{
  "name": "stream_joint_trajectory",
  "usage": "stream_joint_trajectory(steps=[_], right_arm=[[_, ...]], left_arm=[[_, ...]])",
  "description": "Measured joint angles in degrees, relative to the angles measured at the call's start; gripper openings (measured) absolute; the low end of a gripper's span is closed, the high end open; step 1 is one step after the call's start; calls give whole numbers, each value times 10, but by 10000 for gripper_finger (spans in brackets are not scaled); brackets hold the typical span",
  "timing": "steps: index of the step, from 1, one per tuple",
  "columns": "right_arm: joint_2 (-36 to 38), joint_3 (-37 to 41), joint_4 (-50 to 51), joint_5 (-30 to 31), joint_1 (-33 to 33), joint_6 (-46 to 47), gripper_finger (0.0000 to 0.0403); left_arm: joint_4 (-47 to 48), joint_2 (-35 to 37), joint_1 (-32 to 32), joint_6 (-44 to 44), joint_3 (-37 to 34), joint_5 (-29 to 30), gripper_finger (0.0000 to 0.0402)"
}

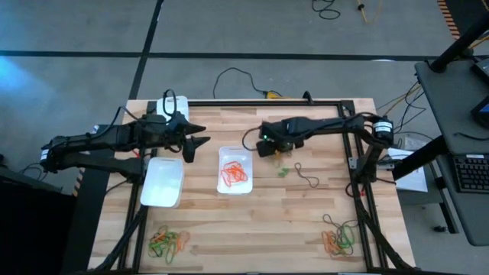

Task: Sort rubber bands into baskets
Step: Move the rubber bands from top right to bottom right white bin, then put the orange rubber band into the bottom right white bin

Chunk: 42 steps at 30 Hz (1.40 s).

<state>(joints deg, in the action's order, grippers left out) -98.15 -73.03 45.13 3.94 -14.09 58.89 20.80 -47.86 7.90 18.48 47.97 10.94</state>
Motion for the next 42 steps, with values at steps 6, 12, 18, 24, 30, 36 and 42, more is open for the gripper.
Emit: stream_joint_trajectory(steps=[6,12,18,24,30,36,42], right_arm=[[-1,-9,8,-21,-39,-31,193],[-1,-5,-9,-27,-37,-95,193],[-7,15,-39,-29,-38,-136,180],[-46,21,-70,-28,-38,-139,142],[-75,21,-73,-24,-38,-140,85],[-75,21,-73,-14,-41,-150,20],[-74,-14,-76,-11,-46,-169,10]], left_arm=[[-2,0,0,1,0,3,207],[-2,0,0,6,0,4,207],[-12,0,0,6,0,5,207],[-23,0,0,6,0,5,207],[-23,-5,0,11,0,5,207],[-23,-5,0,15,0,5,207],[-23,-6,1,15,0,5,207]])
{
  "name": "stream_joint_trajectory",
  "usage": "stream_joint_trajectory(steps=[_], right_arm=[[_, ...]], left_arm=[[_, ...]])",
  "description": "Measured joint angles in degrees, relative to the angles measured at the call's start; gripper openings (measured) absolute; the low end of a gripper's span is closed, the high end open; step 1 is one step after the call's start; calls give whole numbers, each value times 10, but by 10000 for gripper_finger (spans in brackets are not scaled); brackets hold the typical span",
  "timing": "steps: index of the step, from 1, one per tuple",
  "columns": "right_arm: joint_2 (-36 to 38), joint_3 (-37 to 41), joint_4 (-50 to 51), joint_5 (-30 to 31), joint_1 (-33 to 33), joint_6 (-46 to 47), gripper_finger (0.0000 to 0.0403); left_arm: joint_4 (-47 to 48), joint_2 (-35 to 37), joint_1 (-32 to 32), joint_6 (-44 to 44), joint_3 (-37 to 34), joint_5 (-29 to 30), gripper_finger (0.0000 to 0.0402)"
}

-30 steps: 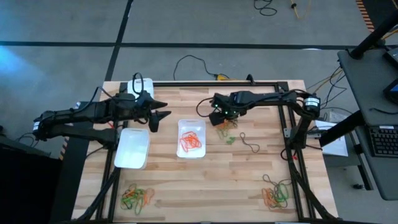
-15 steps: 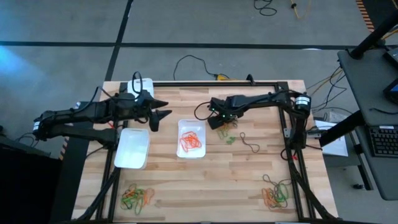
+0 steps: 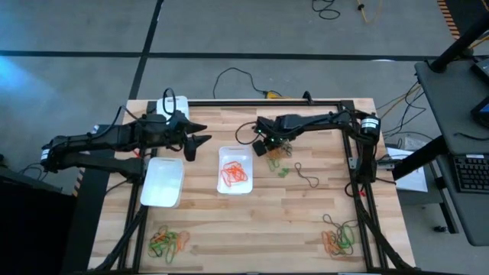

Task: Sort rubber bands into baskets
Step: Put the orange rubber band into the bottom right white bin

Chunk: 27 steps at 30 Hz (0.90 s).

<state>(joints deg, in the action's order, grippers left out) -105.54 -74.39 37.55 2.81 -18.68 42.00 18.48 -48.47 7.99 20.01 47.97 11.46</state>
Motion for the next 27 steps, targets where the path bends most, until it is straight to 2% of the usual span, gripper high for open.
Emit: stream_joint_trajectory(steps=[7,11,15,18,21,24,27], right_arm=[[-26,-73,-75,0,-34,-64,9],[-80,-117,-100,-20,-50,-79,9],[-148,-173,-72,-33,-57,-68,20],[-179,-222,-32,-33,-57,-71,49],[-185,-267,27,-26,-56,-104,93],[-171,-295,89,-13,-55,-140,140],[-140,-311,148,-11,-56,-169,179]], left_arm=[[-1,-1,12,0,0,1,207],[0,-1,30,5,0,0,207],[3,-1,55,11,0,-15,207],[21,-8,79,21,0,-43,207],[37,-23,106,18,0,-96,207],[36,-48,129,8,0,-142,207],[24,-76,147,-13,0,-152,207]])
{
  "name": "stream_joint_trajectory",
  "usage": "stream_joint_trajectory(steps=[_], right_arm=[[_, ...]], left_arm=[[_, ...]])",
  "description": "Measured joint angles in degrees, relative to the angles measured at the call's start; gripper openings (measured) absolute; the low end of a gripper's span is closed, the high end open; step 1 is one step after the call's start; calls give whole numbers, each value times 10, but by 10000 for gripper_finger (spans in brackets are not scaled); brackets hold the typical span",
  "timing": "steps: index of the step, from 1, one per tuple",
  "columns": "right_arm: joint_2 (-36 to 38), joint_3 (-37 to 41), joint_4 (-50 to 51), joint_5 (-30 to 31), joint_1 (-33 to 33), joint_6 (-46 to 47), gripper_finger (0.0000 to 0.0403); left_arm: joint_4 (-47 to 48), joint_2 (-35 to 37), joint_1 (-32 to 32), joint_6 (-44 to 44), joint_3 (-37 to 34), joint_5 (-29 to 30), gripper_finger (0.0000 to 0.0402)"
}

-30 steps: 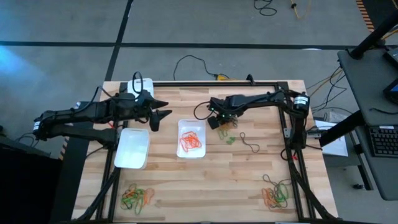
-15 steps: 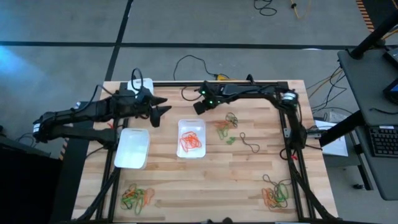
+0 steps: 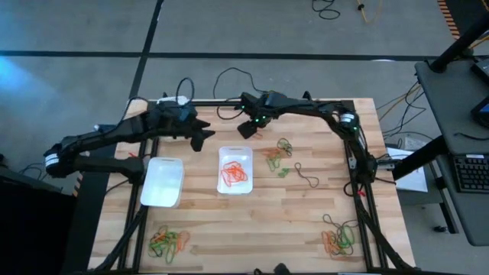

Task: Sort rubber bands into baskets
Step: Put the orange rubber band into the bottom right white bin

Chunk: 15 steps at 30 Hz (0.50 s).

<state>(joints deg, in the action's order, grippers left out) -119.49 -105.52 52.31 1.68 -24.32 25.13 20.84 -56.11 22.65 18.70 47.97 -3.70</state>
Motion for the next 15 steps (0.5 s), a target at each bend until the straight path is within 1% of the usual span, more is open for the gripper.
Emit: stream_joint_trajectory(steps=[2,3,6,8,10,12,15], right_arm=[[26,2,38,10,-3,-6,198],[40,7,49,18,-3,-7,206],[92,38,67,48,-3,-6,221],[137,61,65,61,2,5,227],[179,84,62,74,10,18,232],[218,109,62,92,24,32,234],[275,143,60,126,50,58,235]], left_arm=[[-16,-24,11,-16,0,-8,207],[-24,-37,17,-26,0,-22,207],[-55,-81,33,-69,0,-80,207],[-85,-108,39,-122,0,-132,207],[-128,-132,41,-161,0,-166,207],[-161,-158,42,-187,4,-173,207],[-163,-210,51,-232,32,-172,207]])
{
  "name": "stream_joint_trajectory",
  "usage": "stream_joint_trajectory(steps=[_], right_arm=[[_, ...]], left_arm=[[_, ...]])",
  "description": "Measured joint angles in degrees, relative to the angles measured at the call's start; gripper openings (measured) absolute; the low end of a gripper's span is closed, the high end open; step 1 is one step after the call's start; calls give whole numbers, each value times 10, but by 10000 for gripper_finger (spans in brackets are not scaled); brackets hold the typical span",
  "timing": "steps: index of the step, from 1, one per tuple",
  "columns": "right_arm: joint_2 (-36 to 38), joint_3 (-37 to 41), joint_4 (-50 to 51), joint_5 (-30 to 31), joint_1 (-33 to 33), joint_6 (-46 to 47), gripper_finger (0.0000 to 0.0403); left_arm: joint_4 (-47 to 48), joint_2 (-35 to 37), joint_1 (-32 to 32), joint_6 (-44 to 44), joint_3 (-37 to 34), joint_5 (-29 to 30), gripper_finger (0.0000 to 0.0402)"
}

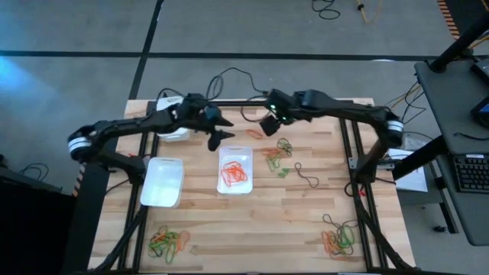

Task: Sort rubber bands into baskets
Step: Put the orange rubber band into the bottom right white bin

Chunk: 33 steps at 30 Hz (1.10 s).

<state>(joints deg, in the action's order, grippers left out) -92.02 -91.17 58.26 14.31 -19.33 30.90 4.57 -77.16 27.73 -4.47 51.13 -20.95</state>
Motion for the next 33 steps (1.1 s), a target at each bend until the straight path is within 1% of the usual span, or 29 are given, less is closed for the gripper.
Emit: stream_joint_trajectory(steps=[3,8,11,14,19,24,28,33], right_arm=[[52,28,-3,35,30,41,233],[110,71,-1,66,76,104,235],[139,95,-2,73,100,134,236],[157,119,-2,83,121,163,234],[179,158,-2,86,135,188,233],[181,178,1,84,134,187,233],[180,185,1,83,134,174,233],[180,189,2,83,134,170,233]], left_arm=[[23,-62,11,-49,46,-1,207],[82,-165,31,-136,134,-50,207],[137,-220,44,-179,186,-52,207],[171,-273,57,-194,236,-51,207],[215,-353,66,-211,311,-37,196],[309,-417,65,-273,390,-35,184],[359,-463,65,-322,443,11,177],[417,-507,64,-405,493,22,175]])
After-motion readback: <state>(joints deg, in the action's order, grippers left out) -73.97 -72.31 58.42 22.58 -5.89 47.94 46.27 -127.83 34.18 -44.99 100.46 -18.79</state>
